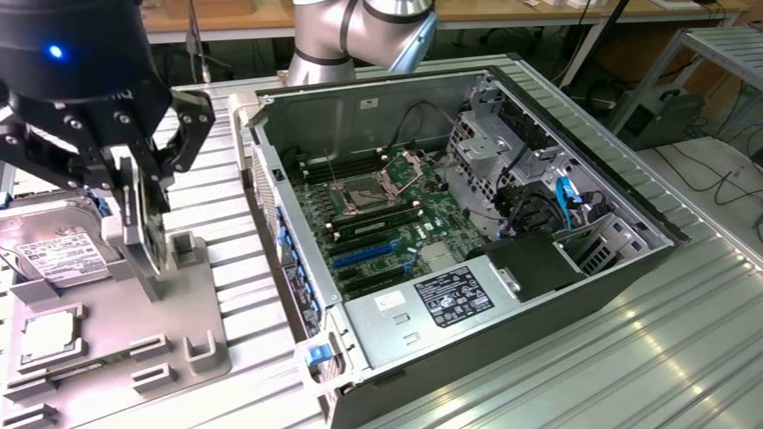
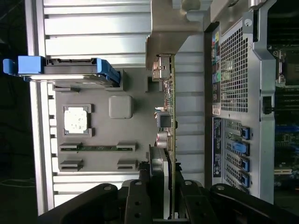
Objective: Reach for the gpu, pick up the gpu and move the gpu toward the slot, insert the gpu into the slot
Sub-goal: 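Pick up the gpu and move the gpu toward the slot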
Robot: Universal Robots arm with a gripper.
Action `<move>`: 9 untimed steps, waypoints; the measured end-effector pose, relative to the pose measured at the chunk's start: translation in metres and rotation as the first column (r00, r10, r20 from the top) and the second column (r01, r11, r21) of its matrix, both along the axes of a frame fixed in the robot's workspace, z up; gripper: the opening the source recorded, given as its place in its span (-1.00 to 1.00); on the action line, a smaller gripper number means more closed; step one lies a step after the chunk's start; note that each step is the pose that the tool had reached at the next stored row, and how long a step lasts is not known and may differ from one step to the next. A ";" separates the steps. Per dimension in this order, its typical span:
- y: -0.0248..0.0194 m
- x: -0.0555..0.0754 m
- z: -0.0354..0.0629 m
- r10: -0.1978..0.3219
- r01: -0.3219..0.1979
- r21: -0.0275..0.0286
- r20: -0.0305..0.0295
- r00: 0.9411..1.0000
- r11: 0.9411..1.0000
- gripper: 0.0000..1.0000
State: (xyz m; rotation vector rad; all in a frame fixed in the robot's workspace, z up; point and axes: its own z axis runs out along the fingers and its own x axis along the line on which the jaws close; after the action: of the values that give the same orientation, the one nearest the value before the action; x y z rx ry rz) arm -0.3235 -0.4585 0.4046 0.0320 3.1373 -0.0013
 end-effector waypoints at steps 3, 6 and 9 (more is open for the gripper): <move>0.0000 0.000 0.0132 0.000 0.000 -0.004 0.000 1.000 1.000 -0.44; 0.0000 0.000 0.0287 0.000 0.000 -0.008 0.000 1.000 1.000 -0.44; 0.0000 0.000 0.0305 0.000 0.000 -0.010 0.002 1.000 1.000 -0.44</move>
State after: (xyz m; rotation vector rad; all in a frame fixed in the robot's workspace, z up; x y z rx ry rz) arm -0.3236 -0.4584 0.4351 0.0321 3.1353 -0.0168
